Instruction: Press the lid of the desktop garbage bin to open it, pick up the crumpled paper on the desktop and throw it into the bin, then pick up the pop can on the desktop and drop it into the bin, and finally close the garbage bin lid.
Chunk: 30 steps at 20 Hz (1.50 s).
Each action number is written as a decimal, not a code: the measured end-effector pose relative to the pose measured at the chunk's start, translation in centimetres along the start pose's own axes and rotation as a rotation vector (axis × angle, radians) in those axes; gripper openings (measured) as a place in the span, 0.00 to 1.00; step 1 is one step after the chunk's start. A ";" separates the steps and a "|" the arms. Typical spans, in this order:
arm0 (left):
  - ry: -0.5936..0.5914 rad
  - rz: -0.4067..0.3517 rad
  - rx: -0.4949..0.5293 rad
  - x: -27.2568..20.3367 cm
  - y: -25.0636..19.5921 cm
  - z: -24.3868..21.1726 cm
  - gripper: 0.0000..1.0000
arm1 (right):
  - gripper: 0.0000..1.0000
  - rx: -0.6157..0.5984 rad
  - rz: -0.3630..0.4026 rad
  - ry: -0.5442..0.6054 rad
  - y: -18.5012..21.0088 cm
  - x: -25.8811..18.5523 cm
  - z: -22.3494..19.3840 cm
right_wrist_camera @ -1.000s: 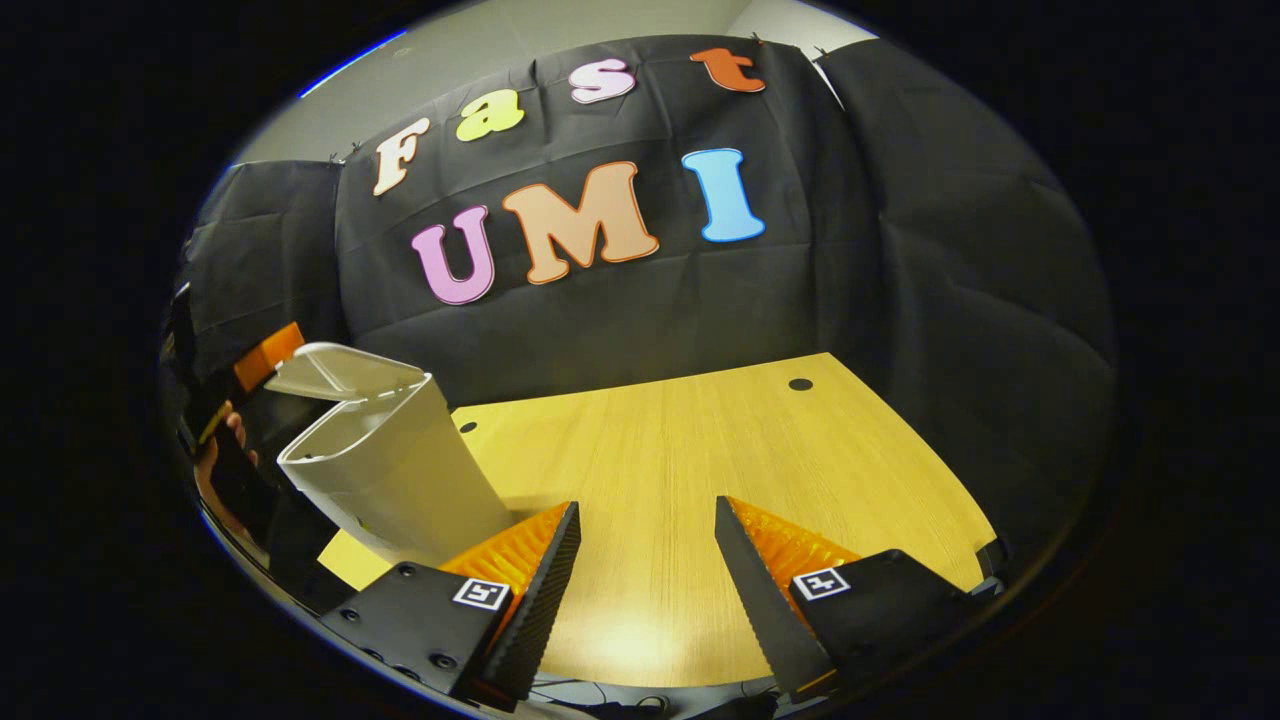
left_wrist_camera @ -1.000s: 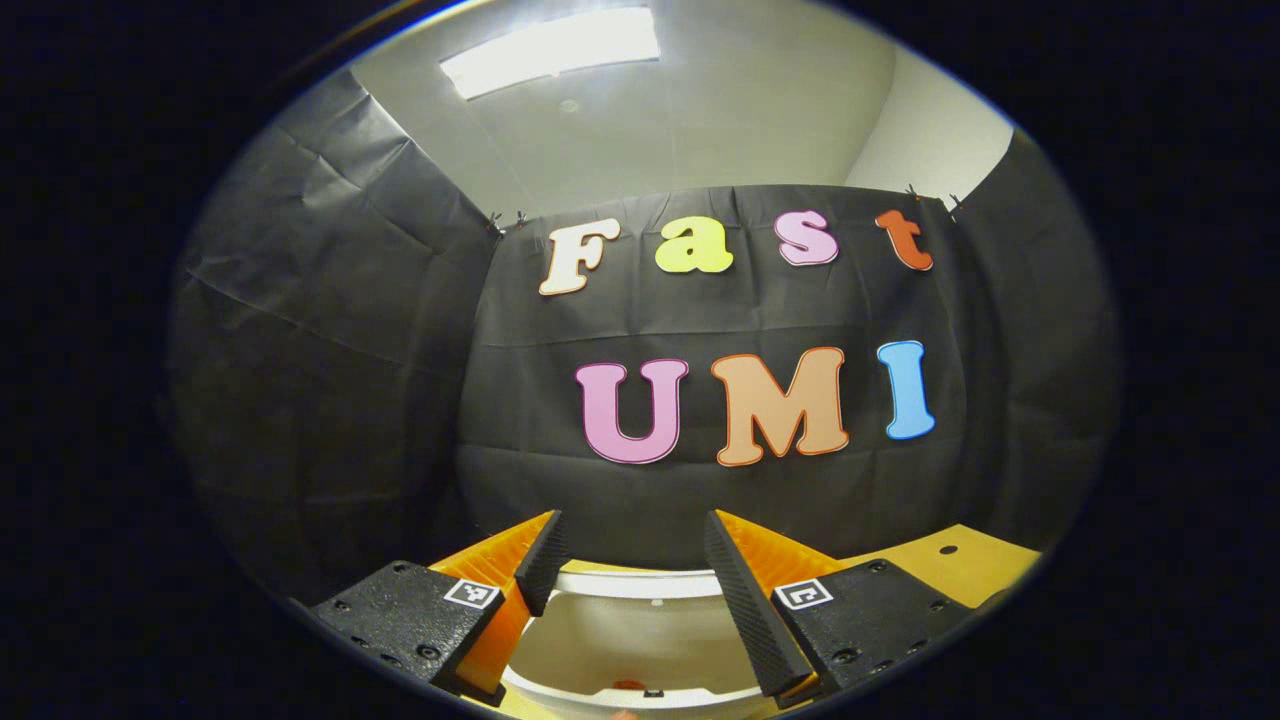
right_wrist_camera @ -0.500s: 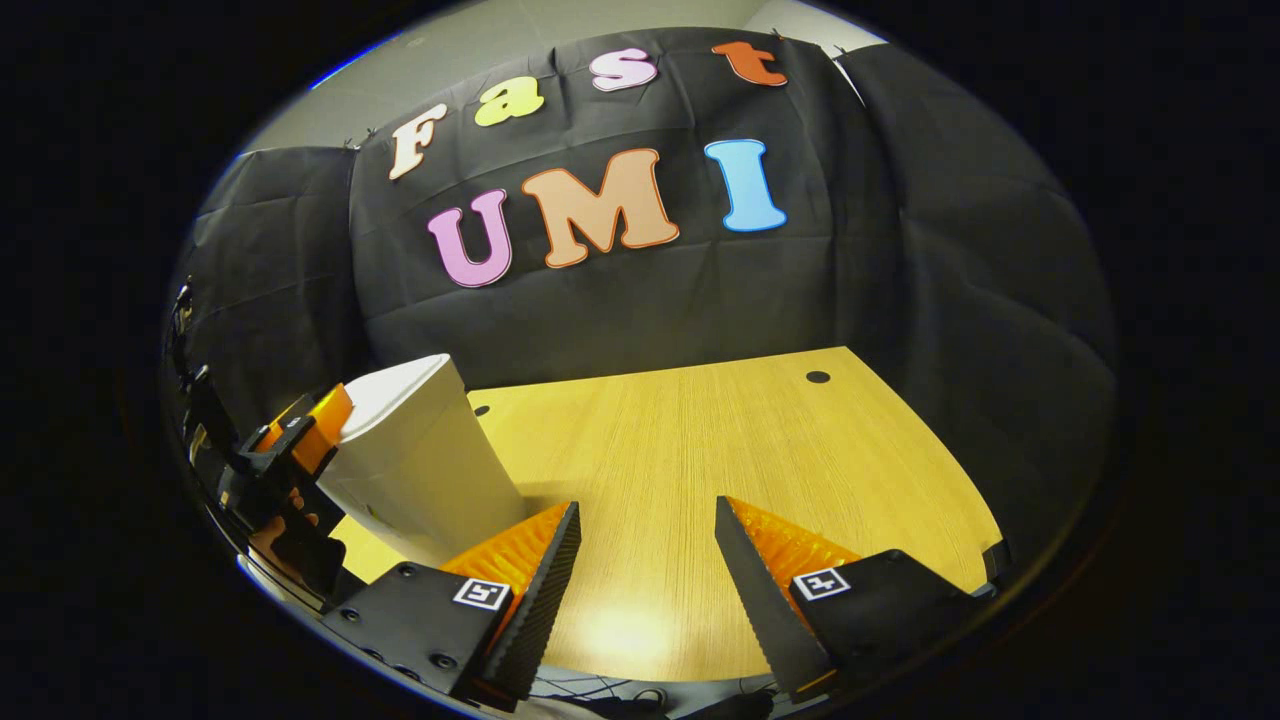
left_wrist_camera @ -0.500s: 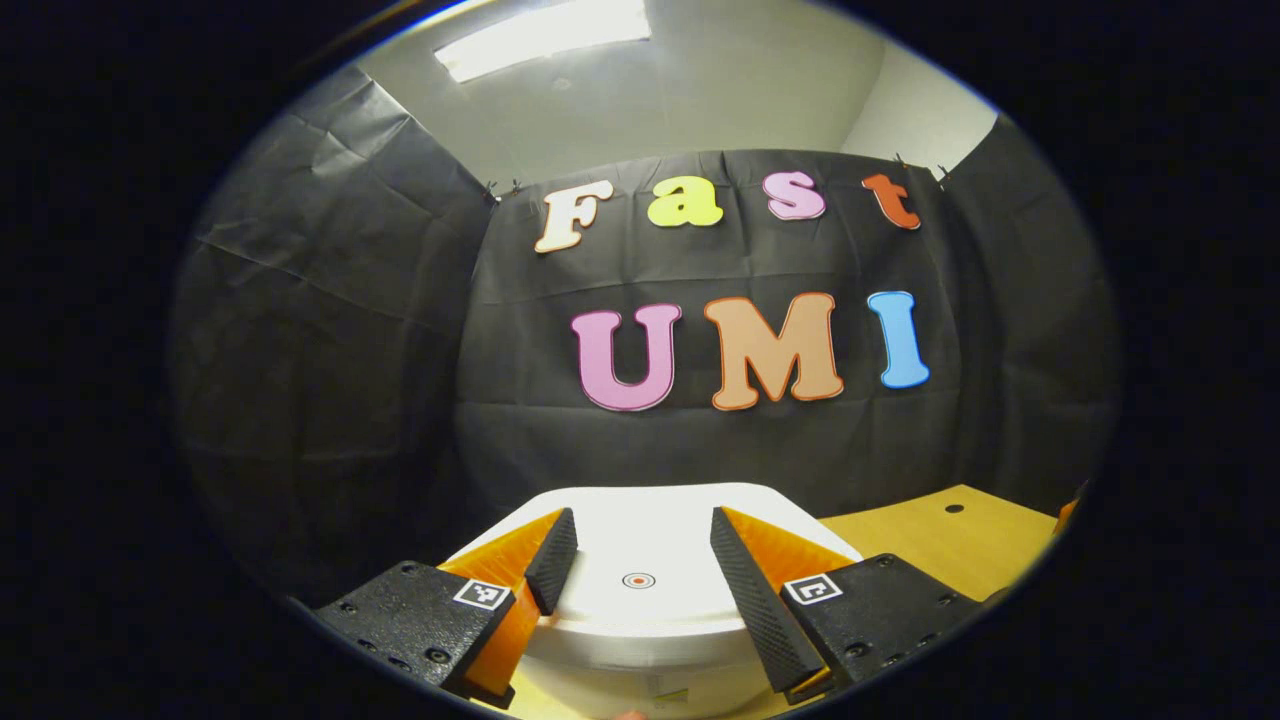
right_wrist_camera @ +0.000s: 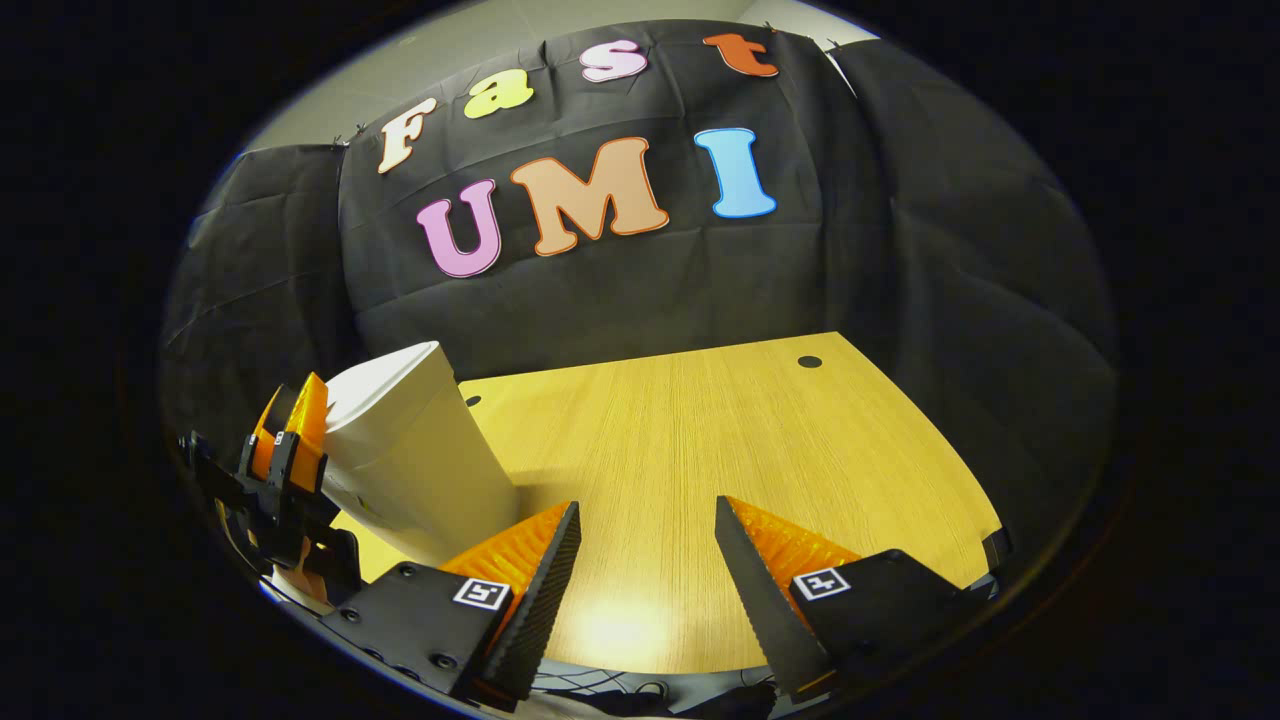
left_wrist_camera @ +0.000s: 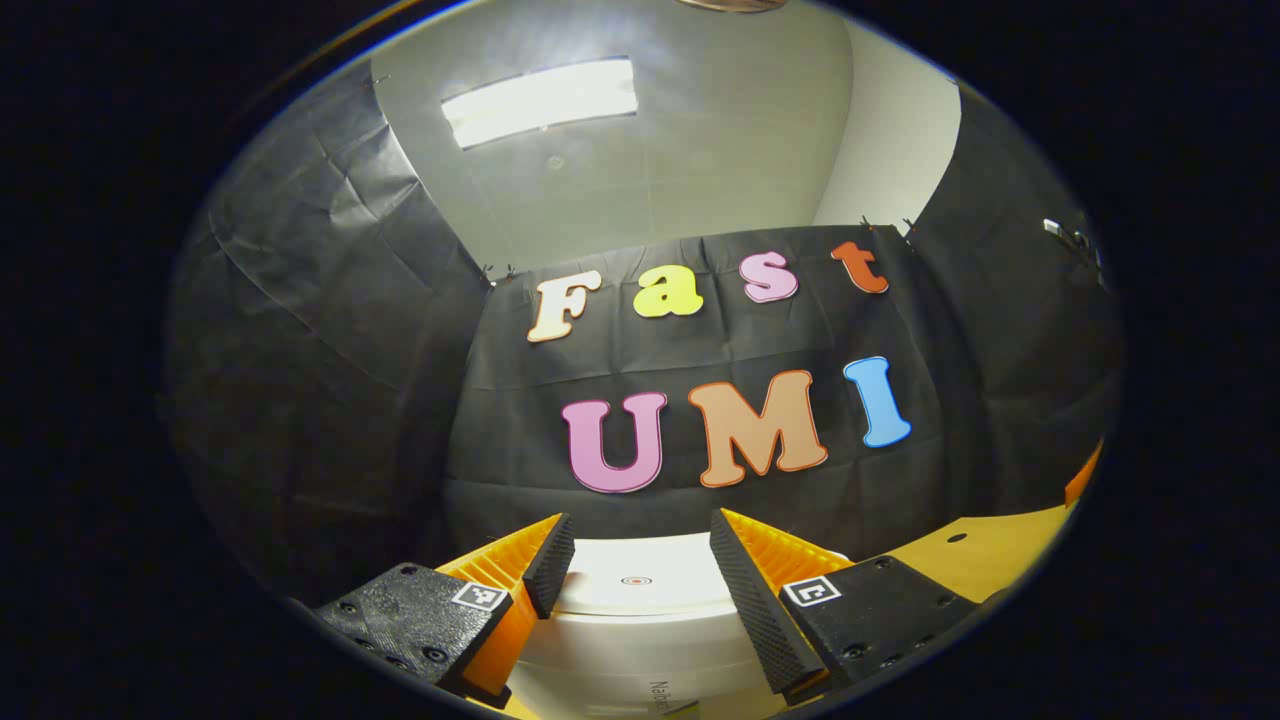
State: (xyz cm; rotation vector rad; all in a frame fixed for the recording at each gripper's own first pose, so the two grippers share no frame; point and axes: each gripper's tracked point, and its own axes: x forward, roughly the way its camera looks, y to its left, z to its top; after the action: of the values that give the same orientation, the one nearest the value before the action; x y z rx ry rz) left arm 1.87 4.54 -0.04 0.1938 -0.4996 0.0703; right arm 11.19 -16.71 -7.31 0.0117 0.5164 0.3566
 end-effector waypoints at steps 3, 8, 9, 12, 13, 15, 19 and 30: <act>-0.020 0.005 -0.010 -0.8 -0.7 -0.1 0.91 | 0.87 -0.007 0.006 0.012 0.5 0.1 -0.4; 0.050 0.004 -0.030 -0.6 -0.7 -1.0 0.92 | 0.87 -0.009 0.018 0.016 0.9 -0.1 -0.4; 0.071 0.000 -0.030 -0.5 -0.8 -1.2 0.92 | 0.87 -0.009 0.018 0.015 0.7 -0.3 -0.5; 0.124 -0.028 -0.036 -0.3 -1.1 -1.7 0.92 | 0.87 -0.002 0.022 0.020 0.7 -0.4 -0.8; 0.143 -0.040 -0.047 -0.3 -1.1 -1.8 0.92 | 0.87 -0.001 0.025 0.023 0.7 -0.4 -1.0; 0.193 -0.071 -0.067 -0.4 -1.3 -2.1 0.92 | 0.87 -0.005 0.030 0.028 0.9 -0.4 -1.1; 0.274 -0.113 -0.080 -0.4 -1.4 -2.5 0.92 | 0.87 -0.013 0.042 0.029 1.1 -0.3 -0.9; 0.142 -0.227 0.109 1.0 -2.6 0.7 0.93 | 0.87 -0.014 0.045 0.014 1.3 -0.1 0.0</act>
State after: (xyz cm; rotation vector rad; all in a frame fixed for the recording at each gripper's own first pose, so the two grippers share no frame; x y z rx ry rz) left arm 2.72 1.88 0.57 0.3481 -0.3304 -0.1102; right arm 10.70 -15.54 -7.18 0.0071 0.5279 0.4047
